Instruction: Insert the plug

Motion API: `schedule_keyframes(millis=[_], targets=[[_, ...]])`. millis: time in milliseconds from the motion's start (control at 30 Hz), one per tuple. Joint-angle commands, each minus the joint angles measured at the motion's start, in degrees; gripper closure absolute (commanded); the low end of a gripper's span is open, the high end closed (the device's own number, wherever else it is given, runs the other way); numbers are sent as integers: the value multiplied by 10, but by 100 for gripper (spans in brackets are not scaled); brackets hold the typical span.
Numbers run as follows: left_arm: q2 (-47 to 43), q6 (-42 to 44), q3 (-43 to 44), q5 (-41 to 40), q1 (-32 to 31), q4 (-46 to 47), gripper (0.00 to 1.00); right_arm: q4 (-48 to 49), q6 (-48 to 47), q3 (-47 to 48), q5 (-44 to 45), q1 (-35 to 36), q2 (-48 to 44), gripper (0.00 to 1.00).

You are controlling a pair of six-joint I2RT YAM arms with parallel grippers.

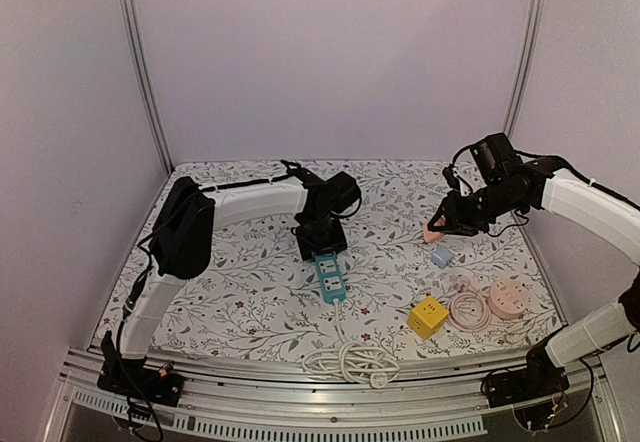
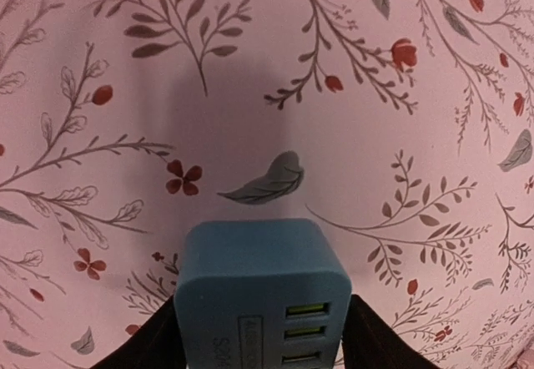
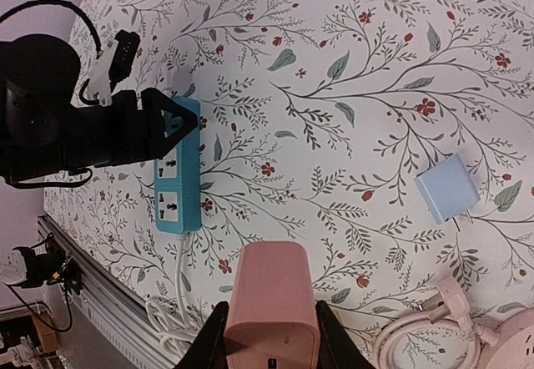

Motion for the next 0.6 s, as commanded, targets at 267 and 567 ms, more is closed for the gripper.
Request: schedule_keyframes(millis=[267, 567], targets=[[-13, 74, 1, 39, -7, 30, 18, 15, 8, 4, -9, 2, 5, 100], [-108, 138, -59, -2, -2, 66, 1, 12, 9, 27, -13, 2, 13, 100]])
